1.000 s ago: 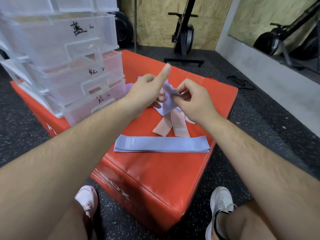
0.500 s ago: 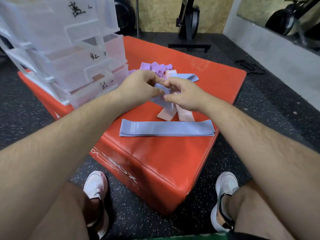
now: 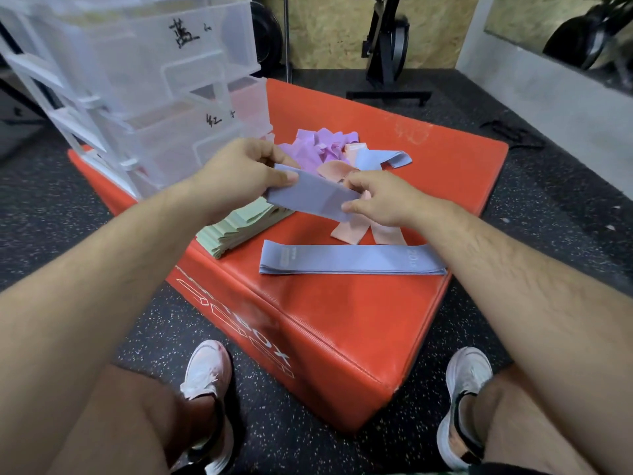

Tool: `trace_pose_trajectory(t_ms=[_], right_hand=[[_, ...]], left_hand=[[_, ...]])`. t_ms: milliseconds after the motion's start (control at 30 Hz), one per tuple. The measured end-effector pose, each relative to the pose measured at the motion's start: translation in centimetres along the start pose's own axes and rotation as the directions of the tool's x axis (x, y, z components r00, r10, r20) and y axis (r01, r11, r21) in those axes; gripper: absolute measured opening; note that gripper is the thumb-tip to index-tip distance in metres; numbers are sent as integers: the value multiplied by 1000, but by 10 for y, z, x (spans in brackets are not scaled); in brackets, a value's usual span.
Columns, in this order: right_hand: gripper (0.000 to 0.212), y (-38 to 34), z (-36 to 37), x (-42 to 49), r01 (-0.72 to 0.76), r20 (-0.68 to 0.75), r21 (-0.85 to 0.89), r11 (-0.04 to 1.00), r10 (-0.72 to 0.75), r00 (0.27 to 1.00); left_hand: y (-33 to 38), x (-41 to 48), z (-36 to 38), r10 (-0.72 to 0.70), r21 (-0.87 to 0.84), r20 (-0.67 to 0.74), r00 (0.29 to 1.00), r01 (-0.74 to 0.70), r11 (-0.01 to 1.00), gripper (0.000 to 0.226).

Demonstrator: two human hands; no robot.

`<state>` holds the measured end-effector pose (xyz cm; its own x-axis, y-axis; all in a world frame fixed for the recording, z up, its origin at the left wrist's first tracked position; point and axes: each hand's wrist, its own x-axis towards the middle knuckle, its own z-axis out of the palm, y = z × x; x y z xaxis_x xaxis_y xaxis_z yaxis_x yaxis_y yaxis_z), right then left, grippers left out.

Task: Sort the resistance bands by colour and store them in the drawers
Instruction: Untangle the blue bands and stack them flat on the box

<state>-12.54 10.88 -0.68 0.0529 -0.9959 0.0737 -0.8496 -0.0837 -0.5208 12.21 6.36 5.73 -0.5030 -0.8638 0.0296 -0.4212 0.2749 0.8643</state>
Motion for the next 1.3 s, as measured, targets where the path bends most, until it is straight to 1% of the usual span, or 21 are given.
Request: trace_pose_trajectory(t_ms=[67, 133, 267, 400, 467, 533, 600, 667, 767, 833, 900, 967, 1033, 1067, 1100, 1133, 1200, 1233, 1267, 1300], right_hand=[[16, 8, -1, -2, -19, 1, -65, 998, 19, 1000], [15, 15, -4, -5, -45, -1, -92, 995, 45, 999], [11, 22, -26, -14, -77, -30, -60, 995, 75, 997], [15, 29, -51, -30, -116, -51, -101, 988, 111, 993], [9, 35, -61, -41, -151, -24, -21, 988, 150, 988], [18, 41, -67, -55, -205, 46, 72, 976, 202, 978], [19, 48, -72, -69, -253, 88, 101, 962, 244, 966], [14, 55, -75, -81, -256, 50, 81, 963, 253, 966], [7, 60, -75, -95, -248, -90, 98, 964, 257, 962], [3, 59, -71, -104, -275, -132, 248, 929, 314, 940], [5, 58, -68, -113, -286, -119, 414, 865, 362, 924], [6, 58, -67, -119, -299, -118, 465, 833, 393, 912], [11, 58, -64, -125, -292, -176, 493, 819, 423, 889], [9, 59, -62, -127, -278, -231, 514, 812, 443, 866], [4, 59, -60, -129, -269, -275, 536, 800, 466, 841], [5, 60, -57, -131, -271, -289, 549, 791, 484, 826], [16, 62, -50, -133, -304, -241, 560, 771, 502, 830], [20, 62, -46, -135, -321, -211, 555, 767, 503, 838], [23, 61, -44, -136, -333, -193, 544, 770, 501, 844], [26, 61, -43, -136, -343, -186, 536, 772, 504, 844]], left_hand=[[-4, -2, -11, -11, -131, 27, 1000, 14, 991, 6], [-9, -4, -20, -20, -185, 33, 999, 26, 982, 7], [-21, -9, -29, -50, -185, 22, 998, 53, 981, 7], [-27, -8, -30, -53, -165, -6, 999, 51, 985, 10], [-28, -9, -29, -47, -112, -4, 999, 46, 993, 13], [-30, -8, -27, -55, -56, -11, 998, 54, 997, 17], [-33, -7, -25, -80, -11, -30, 996, 79, 997, 17], [-36, -7, -20, -101, 14, -31, 994, 101, 995, 11], [-39, -10, -11, -97, 2, -29, 995, 97, 995, 11], [-40, -12, -6, -67, -48, -52, 996, 64, 997, 8], [-40, -14, 0, -54, -118, -54, 997, 47, 992, 5], [-41, -18, 5, -56, -215, -58, 997, 42, 976, 6], [-43, -23, 14, -61, -269, -105, 993, 31, 963, 9], [-44, -25, 17, -52, -262, -135, 989, 14, 965, 6], [-47, -26, 21, -39, -237, -158, 987, 0, 972, 10], [-49, -28, 23, -31, -205, -171, 985, -4, 979, 17], [-55, -30, 27, -40, -147, -167, 985, 15, 989, 29], [-58, -31, 30, -47, -129, -154, 987, 27, 991, 29], [-61, -32, 34, -51, -101, -143, 988, 37, 994, 26], [-63, -33, 38, -43, -35, -133, 990, 39, 999, 20]])
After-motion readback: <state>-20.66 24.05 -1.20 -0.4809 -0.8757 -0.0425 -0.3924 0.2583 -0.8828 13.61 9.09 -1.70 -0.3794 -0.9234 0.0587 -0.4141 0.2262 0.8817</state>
